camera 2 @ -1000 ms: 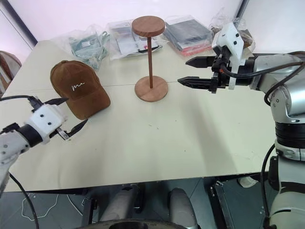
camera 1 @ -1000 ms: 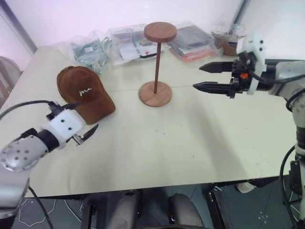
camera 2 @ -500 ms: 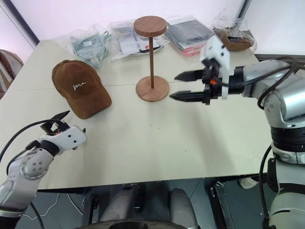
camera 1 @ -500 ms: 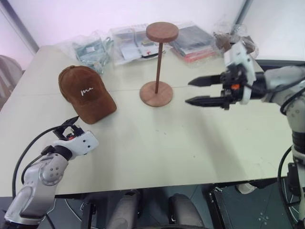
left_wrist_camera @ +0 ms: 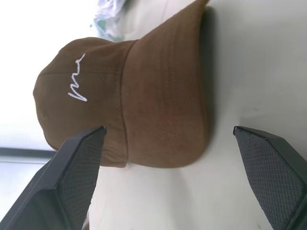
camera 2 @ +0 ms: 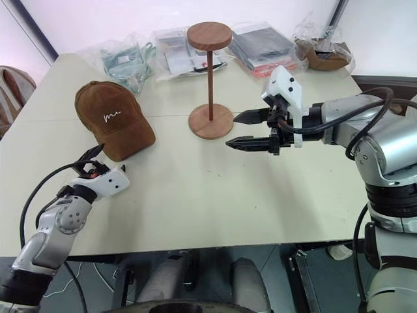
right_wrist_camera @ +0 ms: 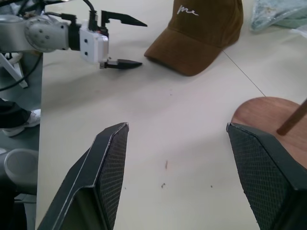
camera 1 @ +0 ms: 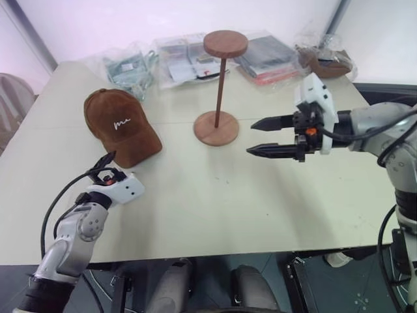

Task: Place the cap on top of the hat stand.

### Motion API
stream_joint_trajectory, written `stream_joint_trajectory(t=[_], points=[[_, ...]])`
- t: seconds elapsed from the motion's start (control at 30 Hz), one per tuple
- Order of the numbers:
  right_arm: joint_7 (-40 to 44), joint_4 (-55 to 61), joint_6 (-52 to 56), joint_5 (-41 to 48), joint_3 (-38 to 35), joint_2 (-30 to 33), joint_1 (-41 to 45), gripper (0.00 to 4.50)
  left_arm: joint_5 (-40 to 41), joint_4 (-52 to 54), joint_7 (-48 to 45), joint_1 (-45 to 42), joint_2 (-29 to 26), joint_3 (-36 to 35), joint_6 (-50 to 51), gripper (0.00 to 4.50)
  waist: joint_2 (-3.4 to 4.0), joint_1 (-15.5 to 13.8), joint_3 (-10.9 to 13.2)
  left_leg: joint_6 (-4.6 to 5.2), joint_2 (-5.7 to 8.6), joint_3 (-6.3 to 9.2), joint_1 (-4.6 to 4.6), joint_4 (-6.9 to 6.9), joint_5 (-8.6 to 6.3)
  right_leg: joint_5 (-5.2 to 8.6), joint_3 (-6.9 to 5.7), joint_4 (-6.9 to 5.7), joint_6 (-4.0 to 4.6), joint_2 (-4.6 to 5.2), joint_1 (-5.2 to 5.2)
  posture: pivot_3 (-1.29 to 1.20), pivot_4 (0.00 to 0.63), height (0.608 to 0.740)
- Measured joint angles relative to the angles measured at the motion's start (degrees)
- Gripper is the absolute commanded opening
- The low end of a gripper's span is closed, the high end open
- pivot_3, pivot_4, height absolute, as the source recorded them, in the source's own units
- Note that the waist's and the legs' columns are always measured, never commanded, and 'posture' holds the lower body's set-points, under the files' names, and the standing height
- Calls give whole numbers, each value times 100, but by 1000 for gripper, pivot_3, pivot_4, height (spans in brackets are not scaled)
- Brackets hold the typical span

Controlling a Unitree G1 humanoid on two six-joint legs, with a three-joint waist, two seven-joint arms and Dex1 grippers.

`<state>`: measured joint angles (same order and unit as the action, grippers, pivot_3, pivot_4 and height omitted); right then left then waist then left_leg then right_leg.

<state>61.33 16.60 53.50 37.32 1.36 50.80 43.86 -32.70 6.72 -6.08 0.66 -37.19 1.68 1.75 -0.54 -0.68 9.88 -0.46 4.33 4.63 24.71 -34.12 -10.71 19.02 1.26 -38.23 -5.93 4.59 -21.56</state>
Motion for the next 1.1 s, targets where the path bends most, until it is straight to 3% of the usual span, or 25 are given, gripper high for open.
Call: stream_joint_trajectory(t=[0.67,1.03,1.1], points=[[-253,76,22,71,-80,5,-31,3313,-240,-2113,1558,-1064,249,342,-1049,4500,29,-10,-19,0,1,5,-17,-8,1,-1,-8,-19,-1,-2,14,0,150,740],[-317,76,-18,62,-80,4,-30,3313,-261,-2455,1907,-1159,249,415,-1263,4500,48,-5,-34,0,1,5,-17,-8,1,-1,-6,-19,-1,-2,14,0,150,740],[-324,76,-24,60,-80,4,-30,3355,-299,-2490,1913,-1157,257,451,-1257,3589,50,-4,-35,0,1,4,-17,-8,1,-1,-6,-19,-1,-2,14,0,150,740]])
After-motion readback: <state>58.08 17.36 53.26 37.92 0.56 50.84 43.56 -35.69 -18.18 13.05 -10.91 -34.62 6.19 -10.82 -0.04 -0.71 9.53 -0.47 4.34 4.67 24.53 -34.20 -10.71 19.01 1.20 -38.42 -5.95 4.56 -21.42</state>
